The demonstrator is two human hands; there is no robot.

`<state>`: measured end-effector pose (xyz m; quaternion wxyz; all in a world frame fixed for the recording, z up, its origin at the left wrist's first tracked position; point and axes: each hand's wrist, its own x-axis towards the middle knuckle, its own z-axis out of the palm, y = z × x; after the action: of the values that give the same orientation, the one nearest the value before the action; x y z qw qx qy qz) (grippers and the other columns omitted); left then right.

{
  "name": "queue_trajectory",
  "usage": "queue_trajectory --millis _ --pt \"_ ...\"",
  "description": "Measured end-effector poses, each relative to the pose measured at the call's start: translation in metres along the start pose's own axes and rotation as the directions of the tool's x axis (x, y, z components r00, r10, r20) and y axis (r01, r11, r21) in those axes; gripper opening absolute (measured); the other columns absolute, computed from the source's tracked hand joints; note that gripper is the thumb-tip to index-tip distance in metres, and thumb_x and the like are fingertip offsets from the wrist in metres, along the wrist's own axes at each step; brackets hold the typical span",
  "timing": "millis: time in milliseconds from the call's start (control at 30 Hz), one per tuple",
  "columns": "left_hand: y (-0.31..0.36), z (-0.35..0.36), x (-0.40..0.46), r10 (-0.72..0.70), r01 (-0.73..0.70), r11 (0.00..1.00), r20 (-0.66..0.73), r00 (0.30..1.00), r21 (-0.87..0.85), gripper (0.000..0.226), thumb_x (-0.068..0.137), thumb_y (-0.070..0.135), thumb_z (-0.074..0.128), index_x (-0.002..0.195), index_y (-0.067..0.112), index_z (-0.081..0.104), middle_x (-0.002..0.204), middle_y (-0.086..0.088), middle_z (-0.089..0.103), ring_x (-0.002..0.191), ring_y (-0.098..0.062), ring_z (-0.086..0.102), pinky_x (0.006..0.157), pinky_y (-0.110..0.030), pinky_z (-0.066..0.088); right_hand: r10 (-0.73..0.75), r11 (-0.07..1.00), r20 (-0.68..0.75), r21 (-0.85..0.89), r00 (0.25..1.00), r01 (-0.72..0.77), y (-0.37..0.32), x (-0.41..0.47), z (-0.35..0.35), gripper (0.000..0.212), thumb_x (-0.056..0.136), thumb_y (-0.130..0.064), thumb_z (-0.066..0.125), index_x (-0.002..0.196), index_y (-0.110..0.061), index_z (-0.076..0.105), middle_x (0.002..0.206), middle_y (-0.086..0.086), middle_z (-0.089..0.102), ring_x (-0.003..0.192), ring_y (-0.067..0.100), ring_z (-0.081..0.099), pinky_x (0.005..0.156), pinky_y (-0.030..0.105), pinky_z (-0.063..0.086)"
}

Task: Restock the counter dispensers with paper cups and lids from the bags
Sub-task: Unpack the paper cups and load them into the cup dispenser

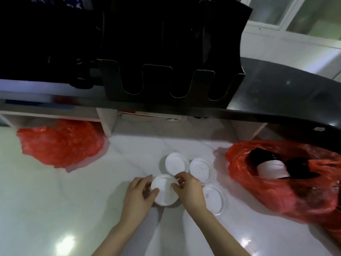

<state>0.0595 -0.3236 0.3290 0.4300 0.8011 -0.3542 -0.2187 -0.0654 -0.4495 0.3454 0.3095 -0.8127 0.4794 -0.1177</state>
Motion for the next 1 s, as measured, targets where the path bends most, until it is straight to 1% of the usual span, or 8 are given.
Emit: queue_trajectory --millis 200,267,367,433,500,700,800,1000 --pt "0.016 0.01 0.0 0.058 -0.059 0.997 -0.026 0.998 -0.05 0.03 0.084 0.021 0.071 0.107 0.037 0.06 0.101 0.015 0.061 0.087 -0.007 0.064 0.082 -0.033 0.053 0.033 0.99 -0.115 0.142 0.993 -0.017 0.011 0.0 -0.025 0.018 0.089 -0.029 0.063 0.103 -0.018 0.068 0.087 -0.008 0.067 0.073 0.003 0.061 0.066 0.009 0.045" --pt "0.024 0.016 0.004 0.098 -0.096 0.995 -0.083 0.992 0.022 0.025 0.083 0.035 0.062 0.107 0.03 0.063 0.102 0.014 0.056 0.09 -0.013 0.061 0.082 -0.03 0.049 0.014 0.993 -0.182 0.115 0.983 0.007 0.025 -0.003 -0.048 0.017 0.087 -0.026 0.063 0.103 -0.02 0.068 0.089 -0.008 0.067 0.076 0.004 0.061 0.071 0.019 0.051" --pt "0.053 0.035 0.014 0.218 -0.215 0.976 -0.137 0.966 0.042 0.031 0.081 0.04 0.052 0.101 0.02 0.065 0.096 0.014 0.058 0.09 -0.011 0.056 0.081 -0.02 0.039 -0.08 0.996 -0.332 -0.074 0.94 0.058 0.055 -0.006 -0.098 0.021 0.081 -0.022 0.065 0.101 -0.018 0.069 0.093 -0.001 0.067 0.082 0.017 0.062 0.073 0.034 0.052" --pt "0.085 0.056 0.021 0.266 -0.27 0.962 -0.076 0.961 -0.044 0.011 0.085 0.025 0.063 0.096 0.022 0.065 0.092 0.015 0.062 0.086 -0.006 0.057 0.077 -0.013 0.04 -0.116 0.97 -0.41 -0.242 0.905 0.015 0.079 -0.006 -0.138 0.023 0.077 -0.016 0.07 0.1 -0.015 0.069 0.091 0.005 0.066 0.083 0.027 0.06 0.073 0.038 0.05" --pt "0.12 0.085 0.027 0.33 -0.323 0.937 0.033 0.943 -0.136 0.017 0.086 0.011 0.069 0.092 0.026 0.063 0.09 0.019 0.062 0.085 -0.003 0.058 0.072 -0.008 0.04 -0.093 0.929 -0.442 -0.361 0.892 -0.082 0.104 -0.007 -0.176 0.026 0.076 -0.013 0.07 0.102 -0.014 0.069 0.096 0.007 0.065 0.087 0.031 0.058 0.074 0.04 0.05" --pt "0.207 0.187 0.048 0.525 -0.487 0.851 0.301 0.796 -0.195 0.017 0.085 0.017 0.07 0.1 0.024 0.068 0.1 0.012 0.064 0.091 -0.002 0.058 0.084 -0.015 0.044 0.101 0.822 -0.348 -0.499 0.932 -0.275 0.161 -0.01 -0.238 0.047 0.088 -0.016 0.049 0.136 -0.019 0.048 0.135 0.003 0.047 0.104 0.031 0.058 0.073 0.043 0.053" --pt "0.23 0.234 0.064 0.53 -0.51 0.845 0.389 0.754 -0.163 0.03 0.086 0.022 0.069 0.116 0.019 0.066 0.118 0.006 0.059 0.11 -0.009 0.056 0.097 -0.019 0.041 0.131 0.809 -0.299 -0.519 0.945 -0.276 0.179 -0.007 -0.251 0.055 0.09 -0.025 0.046 0.144 -0.023 0.036 0.126 0.003 0.059 0.091 0.032 0.065 0.068 0.039 0.052" --pt "0.246 0.285 0.114 0.403 -0.452 0.892 0.429 0.808 0.012 0.046 0.088 0.024 0.067 0.131 0.011 0.056 0.138 -0.007 0.044 0.127 -0.025 0.045 0.109 -0.031 0.032 0.042 0.776 -0.206 -0.609 0.978 -0.162 0.205 0.015 -0.266 0.057 0.089 -0.031 0.045 0.145 -0.027 0.034 0.115 0.002 0.067 0.086 0.029 0.067 0.065 0.035 0.049"
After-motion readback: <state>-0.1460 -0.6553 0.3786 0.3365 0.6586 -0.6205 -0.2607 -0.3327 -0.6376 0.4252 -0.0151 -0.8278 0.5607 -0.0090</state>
